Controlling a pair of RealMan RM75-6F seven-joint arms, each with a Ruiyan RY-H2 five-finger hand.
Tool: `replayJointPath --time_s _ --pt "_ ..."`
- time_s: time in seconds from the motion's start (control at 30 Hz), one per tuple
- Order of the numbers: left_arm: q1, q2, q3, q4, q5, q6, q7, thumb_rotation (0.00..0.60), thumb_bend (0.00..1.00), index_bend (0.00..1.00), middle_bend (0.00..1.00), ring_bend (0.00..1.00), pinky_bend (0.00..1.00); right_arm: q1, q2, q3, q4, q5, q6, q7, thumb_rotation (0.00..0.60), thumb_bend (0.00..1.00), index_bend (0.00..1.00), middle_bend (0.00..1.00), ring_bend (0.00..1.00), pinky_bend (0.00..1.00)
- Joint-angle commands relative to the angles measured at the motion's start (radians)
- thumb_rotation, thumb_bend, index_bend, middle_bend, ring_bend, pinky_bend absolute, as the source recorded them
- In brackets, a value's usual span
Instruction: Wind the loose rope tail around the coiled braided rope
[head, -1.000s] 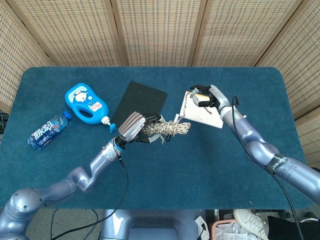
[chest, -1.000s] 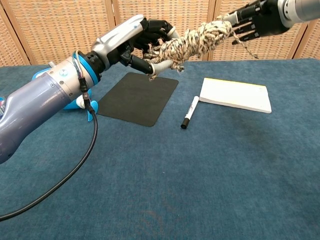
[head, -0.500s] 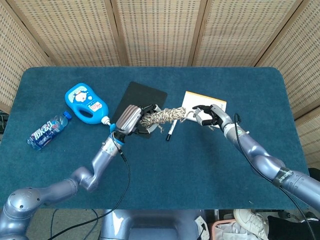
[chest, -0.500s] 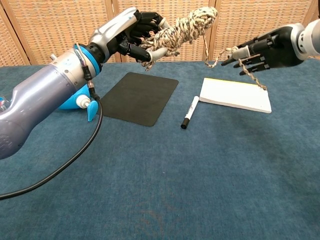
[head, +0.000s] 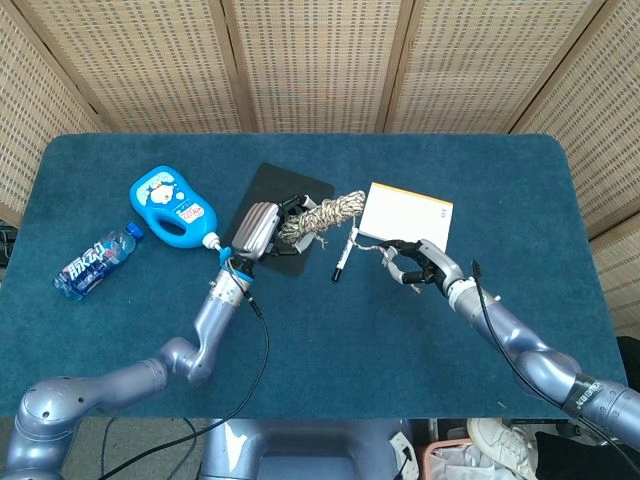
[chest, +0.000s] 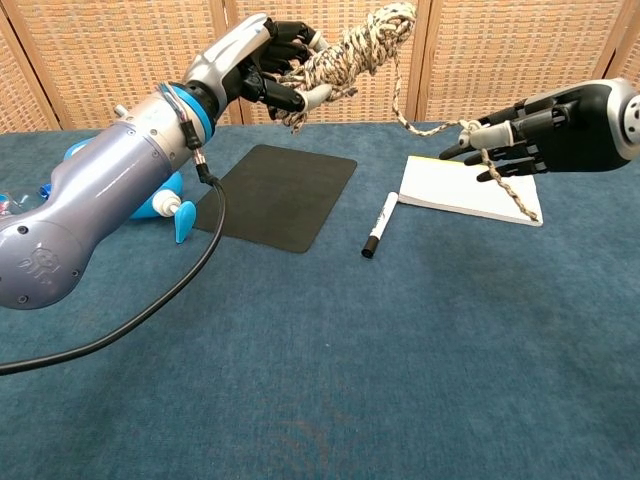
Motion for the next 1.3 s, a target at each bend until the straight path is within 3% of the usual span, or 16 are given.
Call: replayJointPath --time_s 0.03,0.53,1.03,1.3 --pt "0.0 -0.001 -0.007 -0.006 -0.006 -0.001 0.007 0.6 0.72 0.69 0.6 0.54 0.67 -0.01 -0.006 0.004 -0.008 -0.021 0.007 0.008 0.6 0.54 0.76 0.18 0.0 0.0" --pt "0.004 0.01 -0.033 -0.031 -0.025 -0.003 0.034 0.6 0.72 0.69 0.6 0.54 0.67 -0.002 -0.018 -0.039 -0.013 -0.058 0.02 0.002 0.6 0.54 0.76 0.18 0.0 0.0" --pt "0.007 0.013 -0.043 -0.06 -0.033 0.0 0.063 0.6 0.72 0.69 0.6 0.54 0.67 0.005 -0.05 -0.137 -0.028 -0.141 0.128 -0.094 0.6 0.54 0.76 0.18 0.0 0.0" --pt "0.014 0.022 -0.034 -0.083 -0.013 0.015 0.065 0.6 0.72 0.69 0.6 0.54 0.67 0.023 -0.05 -0.143 -0.031 -0.141 0.158 -0.1 0.6 0.54 0.76 0.18 0.0 0.0"
